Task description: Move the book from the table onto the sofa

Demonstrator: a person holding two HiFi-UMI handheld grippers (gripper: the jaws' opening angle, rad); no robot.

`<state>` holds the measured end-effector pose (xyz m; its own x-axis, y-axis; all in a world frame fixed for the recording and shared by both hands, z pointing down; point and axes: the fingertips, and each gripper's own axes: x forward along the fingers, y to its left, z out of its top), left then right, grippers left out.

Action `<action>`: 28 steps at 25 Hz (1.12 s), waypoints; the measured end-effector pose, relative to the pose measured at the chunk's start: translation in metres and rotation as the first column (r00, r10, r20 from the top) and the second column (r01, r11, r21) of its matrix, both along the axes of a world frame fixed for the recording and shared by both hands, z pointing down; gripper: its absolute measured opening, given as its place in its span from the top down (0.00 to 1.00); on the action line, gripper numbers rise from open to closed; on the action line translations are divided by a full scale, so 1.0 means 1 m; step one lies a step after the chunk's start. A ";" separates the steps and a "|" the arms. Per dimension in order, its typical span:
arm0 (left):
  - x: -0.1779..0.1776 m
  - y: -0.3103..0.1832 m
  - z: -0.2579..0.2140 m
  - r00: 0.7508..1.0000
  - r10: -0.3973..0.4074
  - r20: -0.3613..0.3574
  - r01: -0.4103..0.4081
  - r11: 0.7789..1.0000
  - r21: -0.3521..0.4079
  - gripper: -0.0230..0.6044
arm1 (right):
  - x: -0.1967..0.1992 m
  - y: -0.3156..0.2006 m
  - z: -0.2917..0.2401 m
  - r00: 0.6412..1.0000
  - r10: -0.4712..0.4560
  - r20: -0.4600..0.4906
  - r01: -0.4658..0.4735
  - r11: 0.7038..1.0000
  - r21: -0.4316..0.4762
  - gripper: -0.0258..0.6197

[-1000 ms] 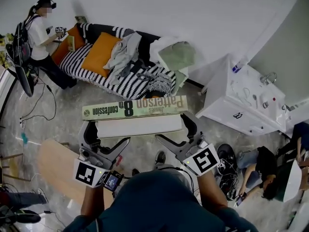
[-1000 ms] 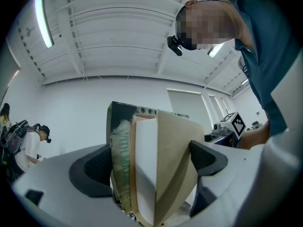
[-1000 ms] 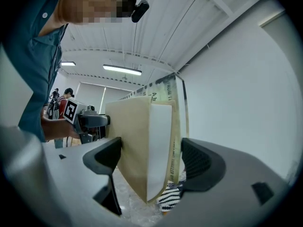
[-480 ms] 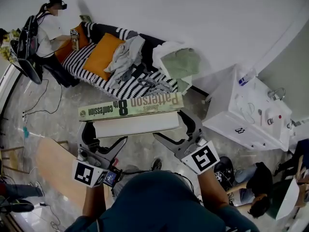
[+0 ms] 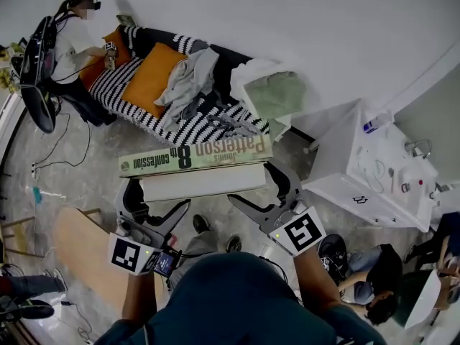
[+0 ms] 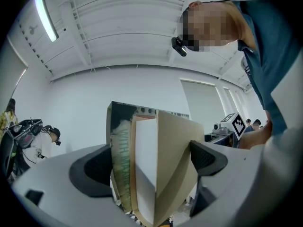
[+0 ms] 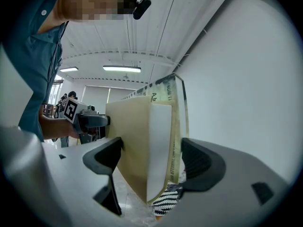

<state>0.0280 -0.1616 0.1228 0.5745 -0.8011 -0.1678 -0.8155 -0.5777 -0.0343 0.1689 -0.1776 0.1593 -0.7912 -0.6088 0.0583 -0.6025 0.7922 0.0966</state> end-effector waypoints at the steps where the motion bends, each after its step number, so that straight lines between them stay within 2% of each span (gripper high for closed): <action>1: -0.005 -0.009 0.002 1.000 0.004 0.004 -0.004 1.000 -0.004 0.18 | -0.003 -0.009 0.001 1.000 0.006 -0.003 -0.006 1.000 0.004 0.31; 6: -0.039 -0.074 0.017 0.999 0.029 0.020 -0.028 0.998 -0.059 0.18 | -0.031 -0.070 0.004 0.998 0.045 -0.049 -0.045 0.999 -0.001 0.31; 10: -0.055 -0.108 0.016 0.997 0.071 -0.009 -0.071 0.997 -0.021 0.18 | -0.049 -0.099 0.012 0.996 0.073 -0.059 -0.073 0.997 -0.006 0.31; 13: -0.061 -0.114 0.029 0.997 0.083 0.013 -0.083 0.997 -0.003 0.18 | -0.054 -0.103 0.024 0.995 0.089 -0.054 -0.089 0.996 0.008 0.31; 15: -0.069 -0.131 0.037 0.997 0.076 0.032 -0.076 0.997 -0.020 0.18 | -0.061 -0.118 0.029 0.994 0.093 -0.055 -0.093 0.996 -0.005 0.31; 20: -0.087 -0.188 0.043 0.998 0.055 0.019 -0.053 0.996 -0.071 0.18 | -0.077 -0.177 0.031 0.995 0.077 -0.070 -0.079 0.996 -0.034 0.31; 28: -0.076 -0.269 0.076 0.999 -0.016 0.041 0.021 0.989 -0.143 0.18 | -0.067 -0.267 0.069 0.999 0.003 -0.036 -0.006 0.995 -0.096 0.31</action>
<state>-0.0476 -0.4309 0.1984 0.5634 -0.8257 -0.0277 -0.8257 -0.5639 0.0151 0.1016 -0.4446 0.2284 -0.7850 -0.6024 0.1449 -0.6035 0.7963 0.0412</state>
